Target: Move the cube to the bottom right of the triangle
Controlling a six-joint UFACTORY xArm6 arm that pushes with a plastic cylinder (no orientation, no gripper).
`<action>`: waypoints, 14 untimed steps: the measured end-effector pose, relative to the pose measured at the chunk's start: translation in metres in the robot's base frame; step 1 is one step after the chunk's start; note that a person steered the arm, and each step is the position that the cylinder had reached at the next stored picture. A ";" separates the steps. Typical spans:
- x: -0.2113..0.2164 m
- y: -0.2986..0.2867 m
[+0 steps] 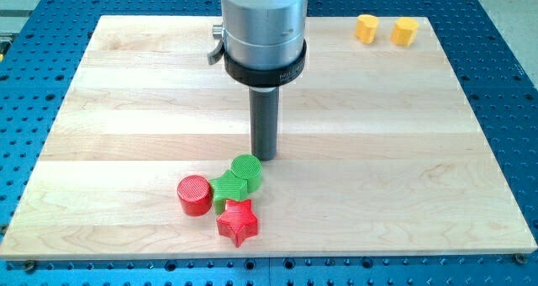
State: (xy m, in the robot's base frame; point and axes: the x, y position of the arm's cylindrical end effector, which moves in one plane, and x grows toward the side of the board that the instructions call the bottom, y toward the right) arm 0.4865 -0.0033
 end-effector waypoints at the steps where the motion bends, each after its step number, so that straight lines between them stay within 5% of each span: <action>1: -0.031 0.000; 3: -0.088 -0.019; 8: -0.123 0.002; 10: -0.223 0.090; 11: -0.286 0.082; 12: -0.291 0.055; 13: -0.220 0.030; 14: -0.235 0.061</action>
State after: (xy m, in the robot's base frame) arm 0.2513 0.0580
